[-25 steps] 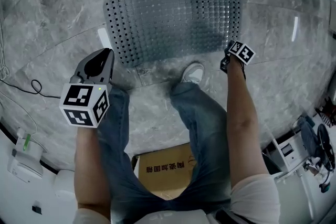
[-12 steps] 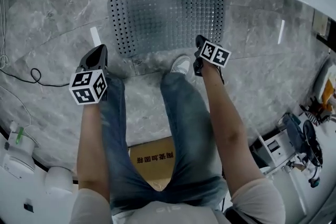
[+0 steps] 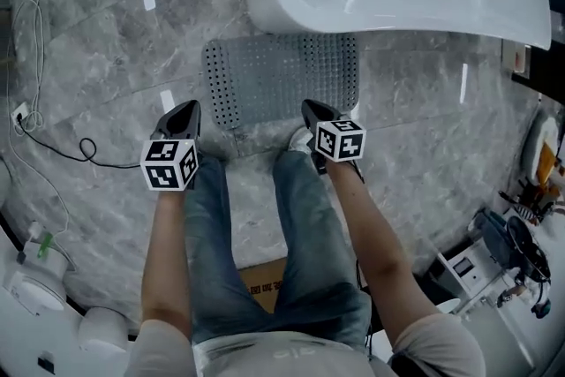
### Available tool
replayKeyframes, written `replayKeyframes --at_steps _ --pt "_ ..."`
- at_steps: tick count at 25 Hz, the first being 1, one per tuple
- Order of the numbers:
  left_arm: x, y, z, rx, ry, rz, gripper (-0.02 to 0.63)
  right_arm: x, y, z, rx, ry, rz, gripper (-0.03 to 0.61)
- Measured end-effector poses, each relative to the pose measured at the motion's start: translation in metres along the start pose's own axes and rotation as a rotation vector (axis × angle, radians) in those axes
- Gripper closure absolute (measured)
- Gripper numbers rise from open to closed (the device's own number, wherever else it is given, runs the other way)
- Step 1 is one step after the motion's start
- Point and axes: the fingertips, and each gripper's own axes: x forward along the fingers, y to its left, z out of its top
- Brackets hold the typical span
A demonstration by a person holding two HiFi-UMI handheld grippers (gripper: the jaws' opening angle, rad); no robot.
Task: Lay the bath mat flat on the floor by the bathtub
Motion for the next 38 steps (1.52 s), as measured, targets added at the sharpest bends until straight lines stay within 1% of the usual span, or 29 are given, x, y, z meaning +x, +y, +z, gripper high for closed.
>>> replayKeyframes --at_steps 2,5,9,12,15,19,27,31,38 --pt "-0.021 -0.010 0.015 -0.005 0.004 -0.018 0.598 -0.027 0.031 0.023 -0.029 -0.030 0.029 0.561" --pt "-0.059 -0.024 0.038 -0.017 -0.003 -0.040 0.598 -0.072 0.075 0.055 -0.042 -0.080 0.064 0.561" --pt "-0.119 -0.034 0.061 -0.046 -0.003 -0.036 0.597 -0.132 0.134 0.093 -0.060 -0.136 0.107 0.561" --pt "-0.160 -0.040 0.089 -0.046 -0.016 -0.032 0.598 -0.170 0.170 0.126 -0.092 -0.178 0.127 0.561" --pt "-0.208 -0.046 0.113 -0.048 -0.043 -0.028 0.598 -0.213 0.207 0.144 -0.112 -0.197 0.137 0.561" --pt "-0.264 -0.056 0.152 -0.055 -0.108 -0.035 0.598 -0.265 0.248 0.171 -0.154 -0.238 0.146 0.561" --pt "-0.357 -0.087 0.251 -0.021 -0.286 -0.048 0.598 -0.366 0.319 0.252 -0.258 -0.384 0.172 0.561" --pt "-0.404 -0.104 0.286 0.028 -0.354 -0.068 0.597 -0.414 0.353 0.279 -0.317 -0.466 0.174 0.561" --pt "-0.481 -0.141 0.341 0.123 -0.490 -0.096 0.597 -0.492 0.401 0.311 -0.407 -0.593 0.192 0.561"
